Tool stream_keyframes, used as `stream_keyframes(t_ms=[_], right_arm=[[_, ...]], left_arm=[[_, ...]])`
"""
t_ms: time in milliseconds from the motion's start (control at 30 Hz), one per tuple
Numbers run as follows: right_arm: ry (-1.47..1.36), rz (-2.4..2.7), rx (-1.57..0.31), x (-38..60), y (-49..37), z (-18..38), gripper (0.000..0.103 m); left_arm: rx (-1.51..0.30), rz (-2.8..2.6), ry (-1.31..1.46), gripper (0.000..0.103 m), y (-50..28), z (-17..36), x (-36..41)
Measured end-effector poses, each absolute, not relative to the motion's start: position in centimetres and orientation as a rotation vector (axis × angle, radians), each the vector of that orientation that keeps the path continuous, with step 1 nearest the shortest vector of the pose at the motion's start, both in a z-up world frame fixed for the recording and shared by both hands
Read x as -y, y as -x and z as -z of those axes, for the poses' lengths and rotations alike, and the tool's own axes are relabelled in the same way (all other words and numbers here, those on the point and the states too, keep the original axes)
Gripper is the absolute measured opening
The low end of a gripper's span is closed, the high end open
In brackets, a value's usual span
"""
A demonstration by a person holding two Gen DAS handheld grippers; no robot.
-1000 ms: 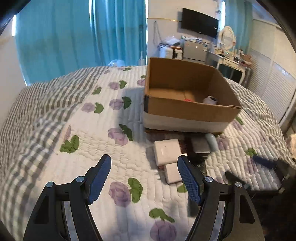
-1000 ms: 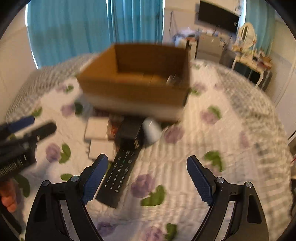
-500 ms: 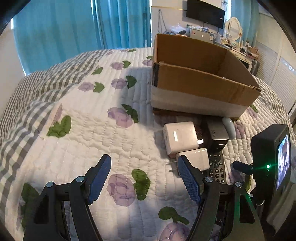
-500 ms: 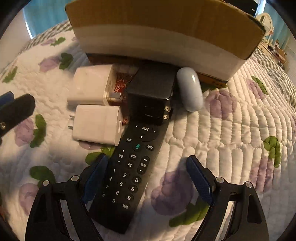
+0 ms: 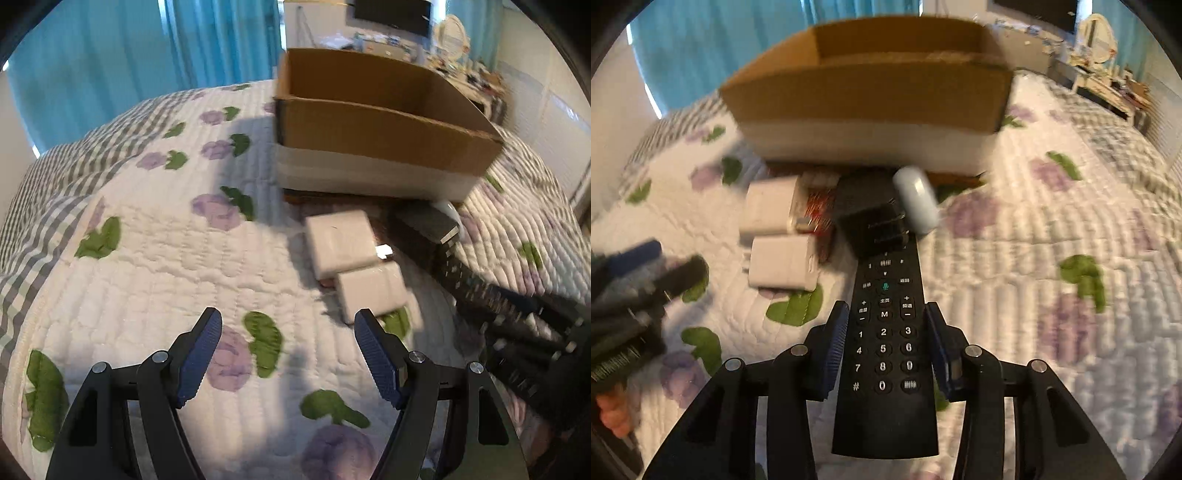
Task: Organize rigid objects
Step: 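Grasp the black TV remote with the right tool, then grasp the white charger with the left tool while the right lifts the remote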
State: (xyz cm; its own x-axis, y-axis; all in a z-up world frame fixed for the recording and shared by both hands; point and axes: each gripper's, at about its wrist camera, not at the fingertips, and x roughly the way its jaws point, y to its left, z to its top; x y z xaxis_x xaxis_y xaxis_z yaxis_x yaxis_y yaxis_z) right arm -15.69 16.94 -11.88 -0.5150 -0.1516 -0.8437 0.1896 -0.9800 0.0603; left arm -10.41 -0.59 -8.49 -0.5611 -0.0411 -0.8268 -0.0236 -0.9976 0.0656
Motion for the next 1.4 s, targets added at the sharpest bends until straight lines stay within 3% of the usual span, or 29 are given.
stream_keyframes(t_ms=[167,333,600,733,900,1000,1100,1400], right_arm=[[-1.383,2.610,-0.044,-17.4,15.4,11.1,0.040],[-1.339,2.673,-0.066,-18.2,16.4,9.1,0.016],[-1.457,2.611,-0.012,-19.4,17.6,10.7,0.015],[-1.440,2.613,-0.028,-19.1,17.2,10.3,0.012],[-1.453,2.606,-0.059,-18.4,17.1,10.5,0.012],[-1.464,2.599,-0.035,-18.5,17.1,10.6,0.014],[-1.521,2.575,-0.006,-18.8,17.3,11.6,0.025],[-1.516,2.554,0.060,-19.1,17.6,12.7,0.019]], left_arm=[[0.171,2.761,-1.532,0.077,10.8,9.1,-2.0],[0.127,2.761,-1.612,0.077,12.4,10.8,-3.8],[0.079,2.760,-1.618,0.077,15.0,13.1,-4.6],[0.092,2.772,-1.617,0.069,14.9,13.4,-4.6],[0.062,2.805,-1.621,0.069,14.0,12.8,-4.1],[0.063,2.812,-1.602,0.069,13.1,12.0,-3.7],[0.033,2.818,-1.579,0.069,12.3,11.3,-3.1],[-0.070,2.808,-1.570,0.069,10.7,10.0,-1.7]])
